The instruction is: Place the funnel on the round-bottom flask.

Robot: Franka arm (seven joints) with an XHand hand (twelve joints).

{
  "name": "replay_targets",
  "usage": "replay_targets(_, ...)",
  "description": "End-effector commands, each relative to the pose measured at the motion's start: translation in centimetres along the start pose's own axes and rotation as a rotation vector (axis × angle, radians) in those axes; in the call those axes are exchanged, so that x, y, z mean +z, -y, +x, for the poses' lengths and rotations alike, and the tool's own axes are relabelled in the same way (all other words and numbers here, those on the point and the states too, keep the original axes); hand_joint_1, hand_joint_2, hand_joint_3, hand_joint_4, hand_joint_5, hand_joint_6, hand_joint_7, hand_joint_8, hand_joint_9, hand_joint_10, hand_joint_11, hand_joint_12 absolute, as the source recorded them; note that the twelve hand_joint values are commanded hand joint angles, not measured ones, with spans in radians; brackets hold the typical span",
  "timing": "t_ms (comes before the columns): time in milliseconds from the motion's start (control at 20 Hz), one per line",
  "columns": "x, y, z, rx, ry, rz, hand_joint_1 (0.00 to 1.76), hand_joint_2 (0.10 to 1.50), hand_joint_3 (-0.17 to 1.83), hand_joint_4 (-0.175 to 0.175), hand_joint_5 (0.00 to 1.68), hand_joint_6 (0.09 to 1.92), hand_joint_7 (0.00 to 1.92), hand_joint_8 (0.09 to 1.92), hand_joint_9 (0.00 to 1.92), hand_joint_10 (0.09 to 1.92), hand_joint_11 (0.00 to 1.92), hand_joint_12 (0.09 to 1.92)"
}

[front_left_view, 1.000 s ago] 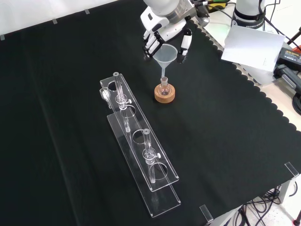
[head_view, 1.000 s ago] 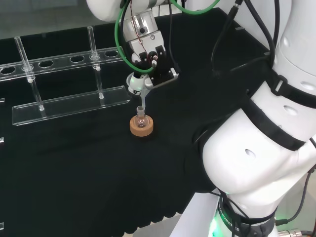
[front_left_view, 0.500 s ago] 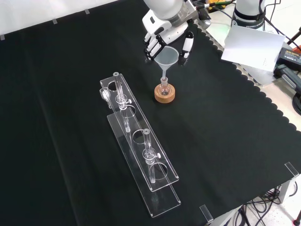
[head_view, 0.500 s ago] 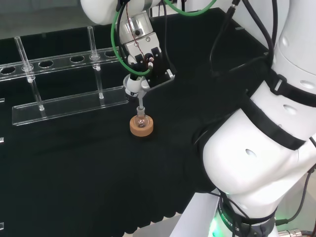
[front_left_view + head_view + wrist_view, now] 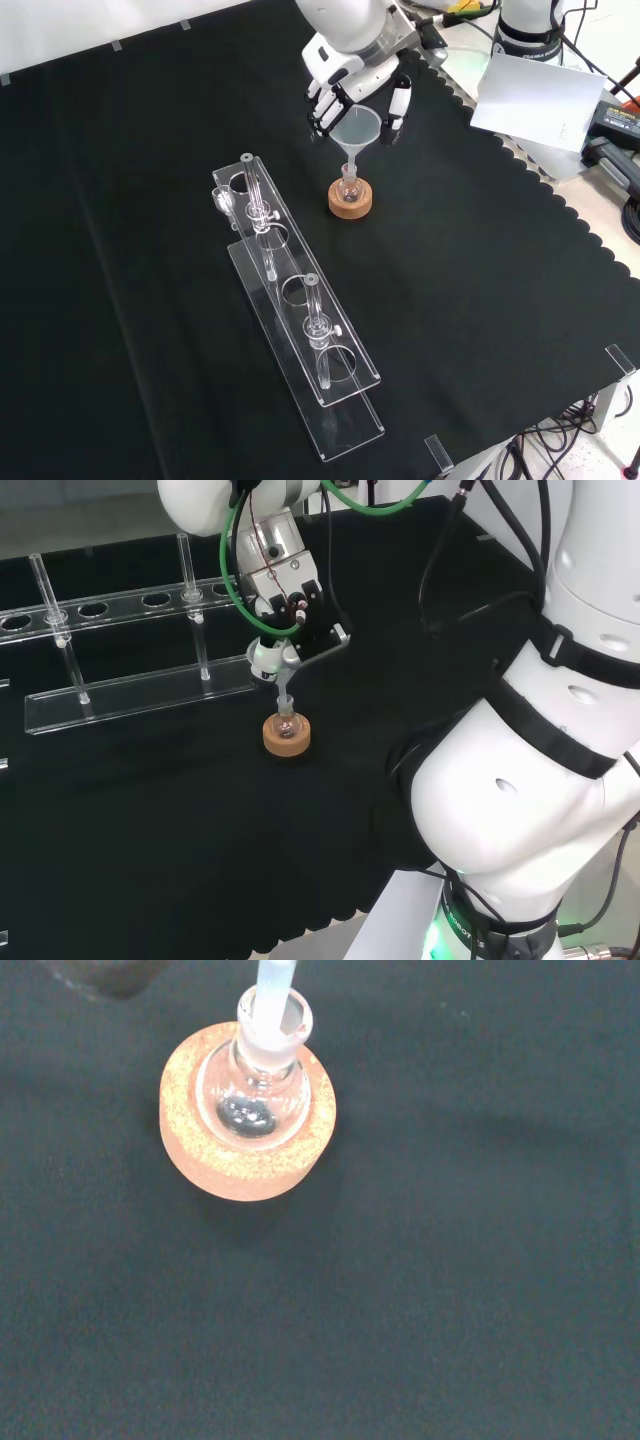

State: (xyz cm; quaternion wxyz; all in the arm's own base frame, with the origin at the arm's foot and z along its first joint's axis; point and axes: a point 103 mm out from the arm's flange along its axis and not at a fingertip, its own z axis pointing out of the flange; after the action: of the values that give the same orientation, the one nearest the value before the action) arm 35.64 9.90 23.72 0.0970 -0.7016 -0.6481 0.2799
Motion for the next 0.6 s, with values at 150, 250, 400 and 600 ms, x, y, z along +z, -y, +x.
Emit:
replay_targets(150,0.82,-0.90,-0.22,-0.001,-0.006,0.015,0.79,1.02,-0.17,-0.064,0.56,0.10,0.54,0.72,0.82,0.54,0.49,1.29)
replay_targets(250,0.94,-1.07,-0.23,-0.003,-0.006,0.017,0.79,1.02,-0.17,-0.064,0.56,0.10,0.54,0.72,0.82,0.54,0.49,1.29)
replay_targets(400,1.10,-1.31,-0.34,-0.003,-0.011,0.020,0.79,1.02,-0.17,-0.064,0.56,0.10,0.54,0.72,0.82,0.54,0.50,1.29)
replay_targets(600,1.35,-1.62,-0.22,-0.007,-0.012,0.026,0.79,1.02,-0.17,-0.063,0.55,0.10,0.53,0.72,0.79,0.53,0.49,1.29)
